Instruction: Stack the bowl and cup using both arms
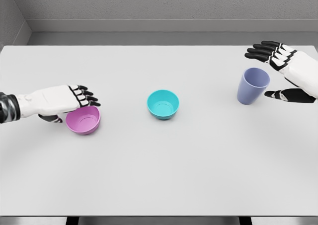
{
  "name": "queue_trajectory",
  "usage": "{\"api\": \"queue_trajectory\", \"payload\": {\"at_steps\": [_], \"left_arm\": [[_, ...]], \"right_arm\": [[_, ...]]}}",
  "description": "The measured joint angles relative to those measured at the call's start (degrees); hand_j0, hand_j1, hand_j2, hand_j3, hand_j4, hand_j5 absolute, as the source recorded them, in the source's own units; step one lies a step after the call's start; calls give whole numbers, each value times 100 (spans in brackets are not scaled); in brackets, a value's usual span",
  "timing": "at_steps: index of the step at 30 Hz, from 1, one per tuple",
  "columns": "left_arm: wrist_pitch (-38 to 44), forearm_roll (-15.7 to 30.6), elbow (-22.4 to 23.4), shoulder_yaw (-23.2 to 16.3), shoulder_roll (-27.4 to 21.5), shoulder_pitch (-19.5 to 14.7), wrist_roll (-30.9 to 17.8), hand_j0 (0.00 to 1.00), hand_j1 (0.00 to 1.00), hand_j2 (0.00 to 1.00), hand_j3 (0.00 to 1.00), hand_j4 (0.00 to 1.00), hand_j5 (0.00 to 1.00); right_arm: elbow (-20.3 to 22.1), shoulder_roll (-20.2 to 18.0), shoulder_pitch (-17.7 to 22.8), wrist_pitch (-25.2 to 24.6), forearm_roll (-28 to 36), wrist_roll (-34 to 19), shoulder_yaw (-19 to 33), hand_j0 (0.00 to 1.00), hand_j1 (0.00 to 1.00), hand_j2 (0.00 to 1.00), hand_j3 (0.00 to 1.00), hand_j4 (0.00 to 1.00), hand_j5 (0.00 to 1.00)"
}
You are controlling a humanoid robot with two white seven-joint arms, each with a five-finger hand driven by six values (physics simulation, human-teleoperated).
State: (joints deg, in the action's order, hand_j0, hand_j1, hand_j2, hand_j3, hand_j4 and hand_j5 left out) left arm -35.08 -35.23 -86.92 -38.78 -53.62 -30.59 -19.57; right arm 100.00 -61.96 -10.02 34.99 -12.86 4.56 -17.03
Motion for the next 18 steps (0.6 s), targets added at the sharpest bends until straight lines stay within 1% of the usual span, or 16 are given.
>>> {"api": "queue_trajectory", "payload": {"at_steps": [7, 13, 18], "left_arm": [[0, -4, -15, -51, 97, 0, -53, 100, 100, 100, 100, 100, 100], [0, 2, -17, -67, 140, 0, -51, 100, 100, 100, 100, 100, 100], [0, -2, -22, -100, 148, 0, -60, 100, 100, 100, 100, 100, 100]], "right_arm": [[-5, 21, 0, 0, 1, 1, 4, 100, 100, 100, 100, 100, 100], [-4, 140, 0, 0, 1, 0, -5, 100, 100, 100, 100, 100, 100], [-3, 168, 0, 0, 1, 1, -12, 100, 100, 100, 100, 100, 100]]}}
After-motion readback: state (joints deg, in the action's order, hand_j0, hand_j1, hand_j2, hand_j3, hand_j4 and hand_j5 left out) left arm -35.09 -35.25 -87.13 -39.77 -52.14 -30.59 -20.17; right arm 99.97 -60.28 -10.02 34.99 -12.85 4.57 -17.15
